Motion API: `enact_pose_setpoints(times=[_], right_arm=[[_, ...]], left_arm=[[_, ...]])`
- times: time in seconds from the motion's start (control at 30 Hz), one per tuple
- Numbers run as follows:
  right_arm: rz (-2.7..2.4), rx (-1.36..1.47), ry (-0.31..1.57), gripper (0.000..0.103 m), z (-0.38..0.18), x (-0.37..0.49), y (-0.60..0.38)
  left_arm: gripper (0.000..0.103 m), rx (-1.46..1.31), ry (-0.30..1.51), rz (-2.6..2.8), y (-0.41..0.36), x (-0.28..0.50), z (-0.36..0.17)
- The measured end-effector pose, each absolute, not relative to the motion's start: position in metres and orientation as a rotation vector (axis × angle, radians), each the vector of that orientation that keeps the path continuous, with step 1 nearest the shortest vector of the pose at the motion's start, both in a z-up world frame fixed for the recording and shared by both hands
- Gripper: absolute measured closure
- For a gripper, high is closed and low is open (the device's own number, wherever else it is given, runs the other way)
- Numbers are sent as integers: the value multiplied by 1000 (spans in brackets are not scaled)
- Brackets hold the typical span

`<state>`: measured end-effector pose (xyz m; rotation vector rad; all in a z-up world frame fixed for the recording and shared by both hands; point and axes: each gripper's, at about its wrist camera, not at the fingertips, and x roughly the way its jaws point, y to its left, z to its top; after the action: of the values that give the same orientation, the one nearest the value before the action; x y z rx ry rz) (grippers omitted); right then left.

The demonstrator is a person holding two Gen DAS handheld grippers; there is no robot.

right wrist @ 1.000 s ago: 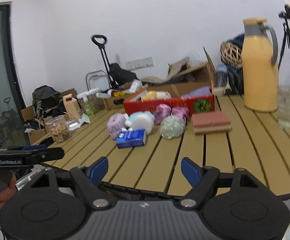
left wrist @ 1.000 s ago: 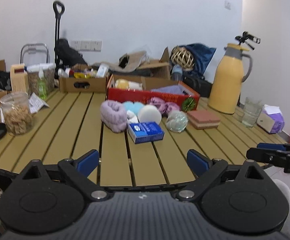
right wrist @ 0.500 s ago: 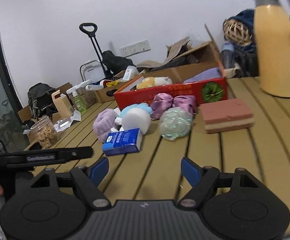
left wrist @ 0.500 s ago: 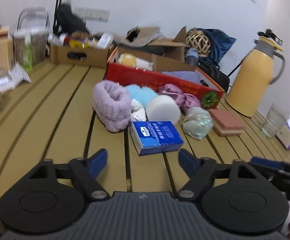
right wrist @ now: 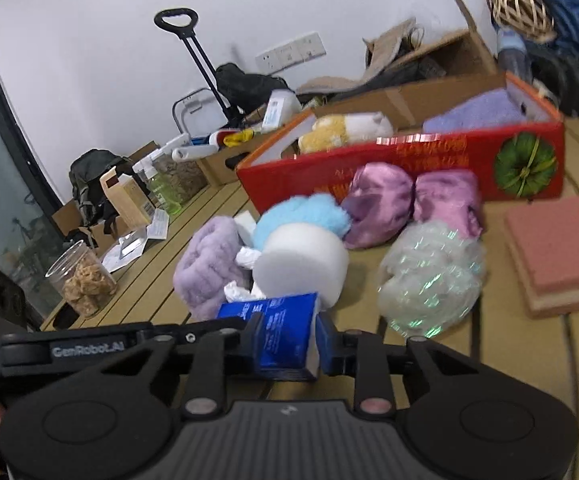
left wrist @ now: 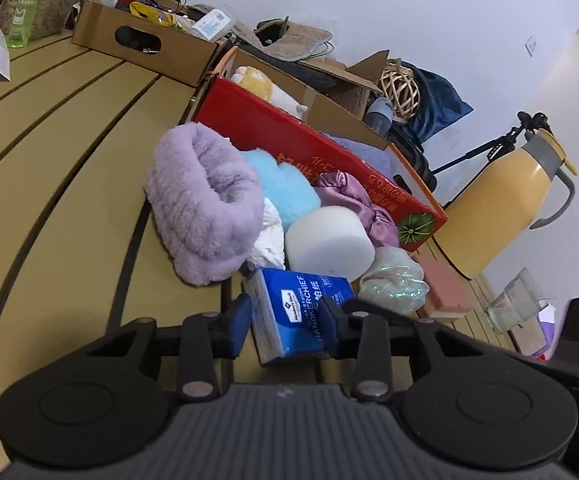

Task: Organize soft objects
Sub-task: 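Reach the right gripper to the blue handkerchief box and grasp it, then carry the blue box into the cardboard box and release it beside the pouch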

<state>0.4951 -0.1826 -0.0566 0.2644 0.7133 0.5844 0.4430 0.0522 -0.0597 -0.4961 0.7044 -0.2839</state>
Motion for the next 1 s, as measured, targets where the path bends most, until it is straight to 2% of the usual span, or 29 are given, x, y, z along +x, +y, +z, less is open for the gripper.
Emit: enact_pose_setpoints(times=[0.13,0.4,0.8,1.0], right_arm=[[587,324,727,72,-65,503,-186],[563,323,728,76,-60,488,-187],[516,344,565,76,-2,437,-230],[470,327,486,76,24,467,-252]], left_arm=[[67,-524,694,-305,57,445,-63],[69,-530,687,-313,55,439,-60],[69,-510,551,-461,22,421,0],[69,-476,546,-510,-6,475,28]])
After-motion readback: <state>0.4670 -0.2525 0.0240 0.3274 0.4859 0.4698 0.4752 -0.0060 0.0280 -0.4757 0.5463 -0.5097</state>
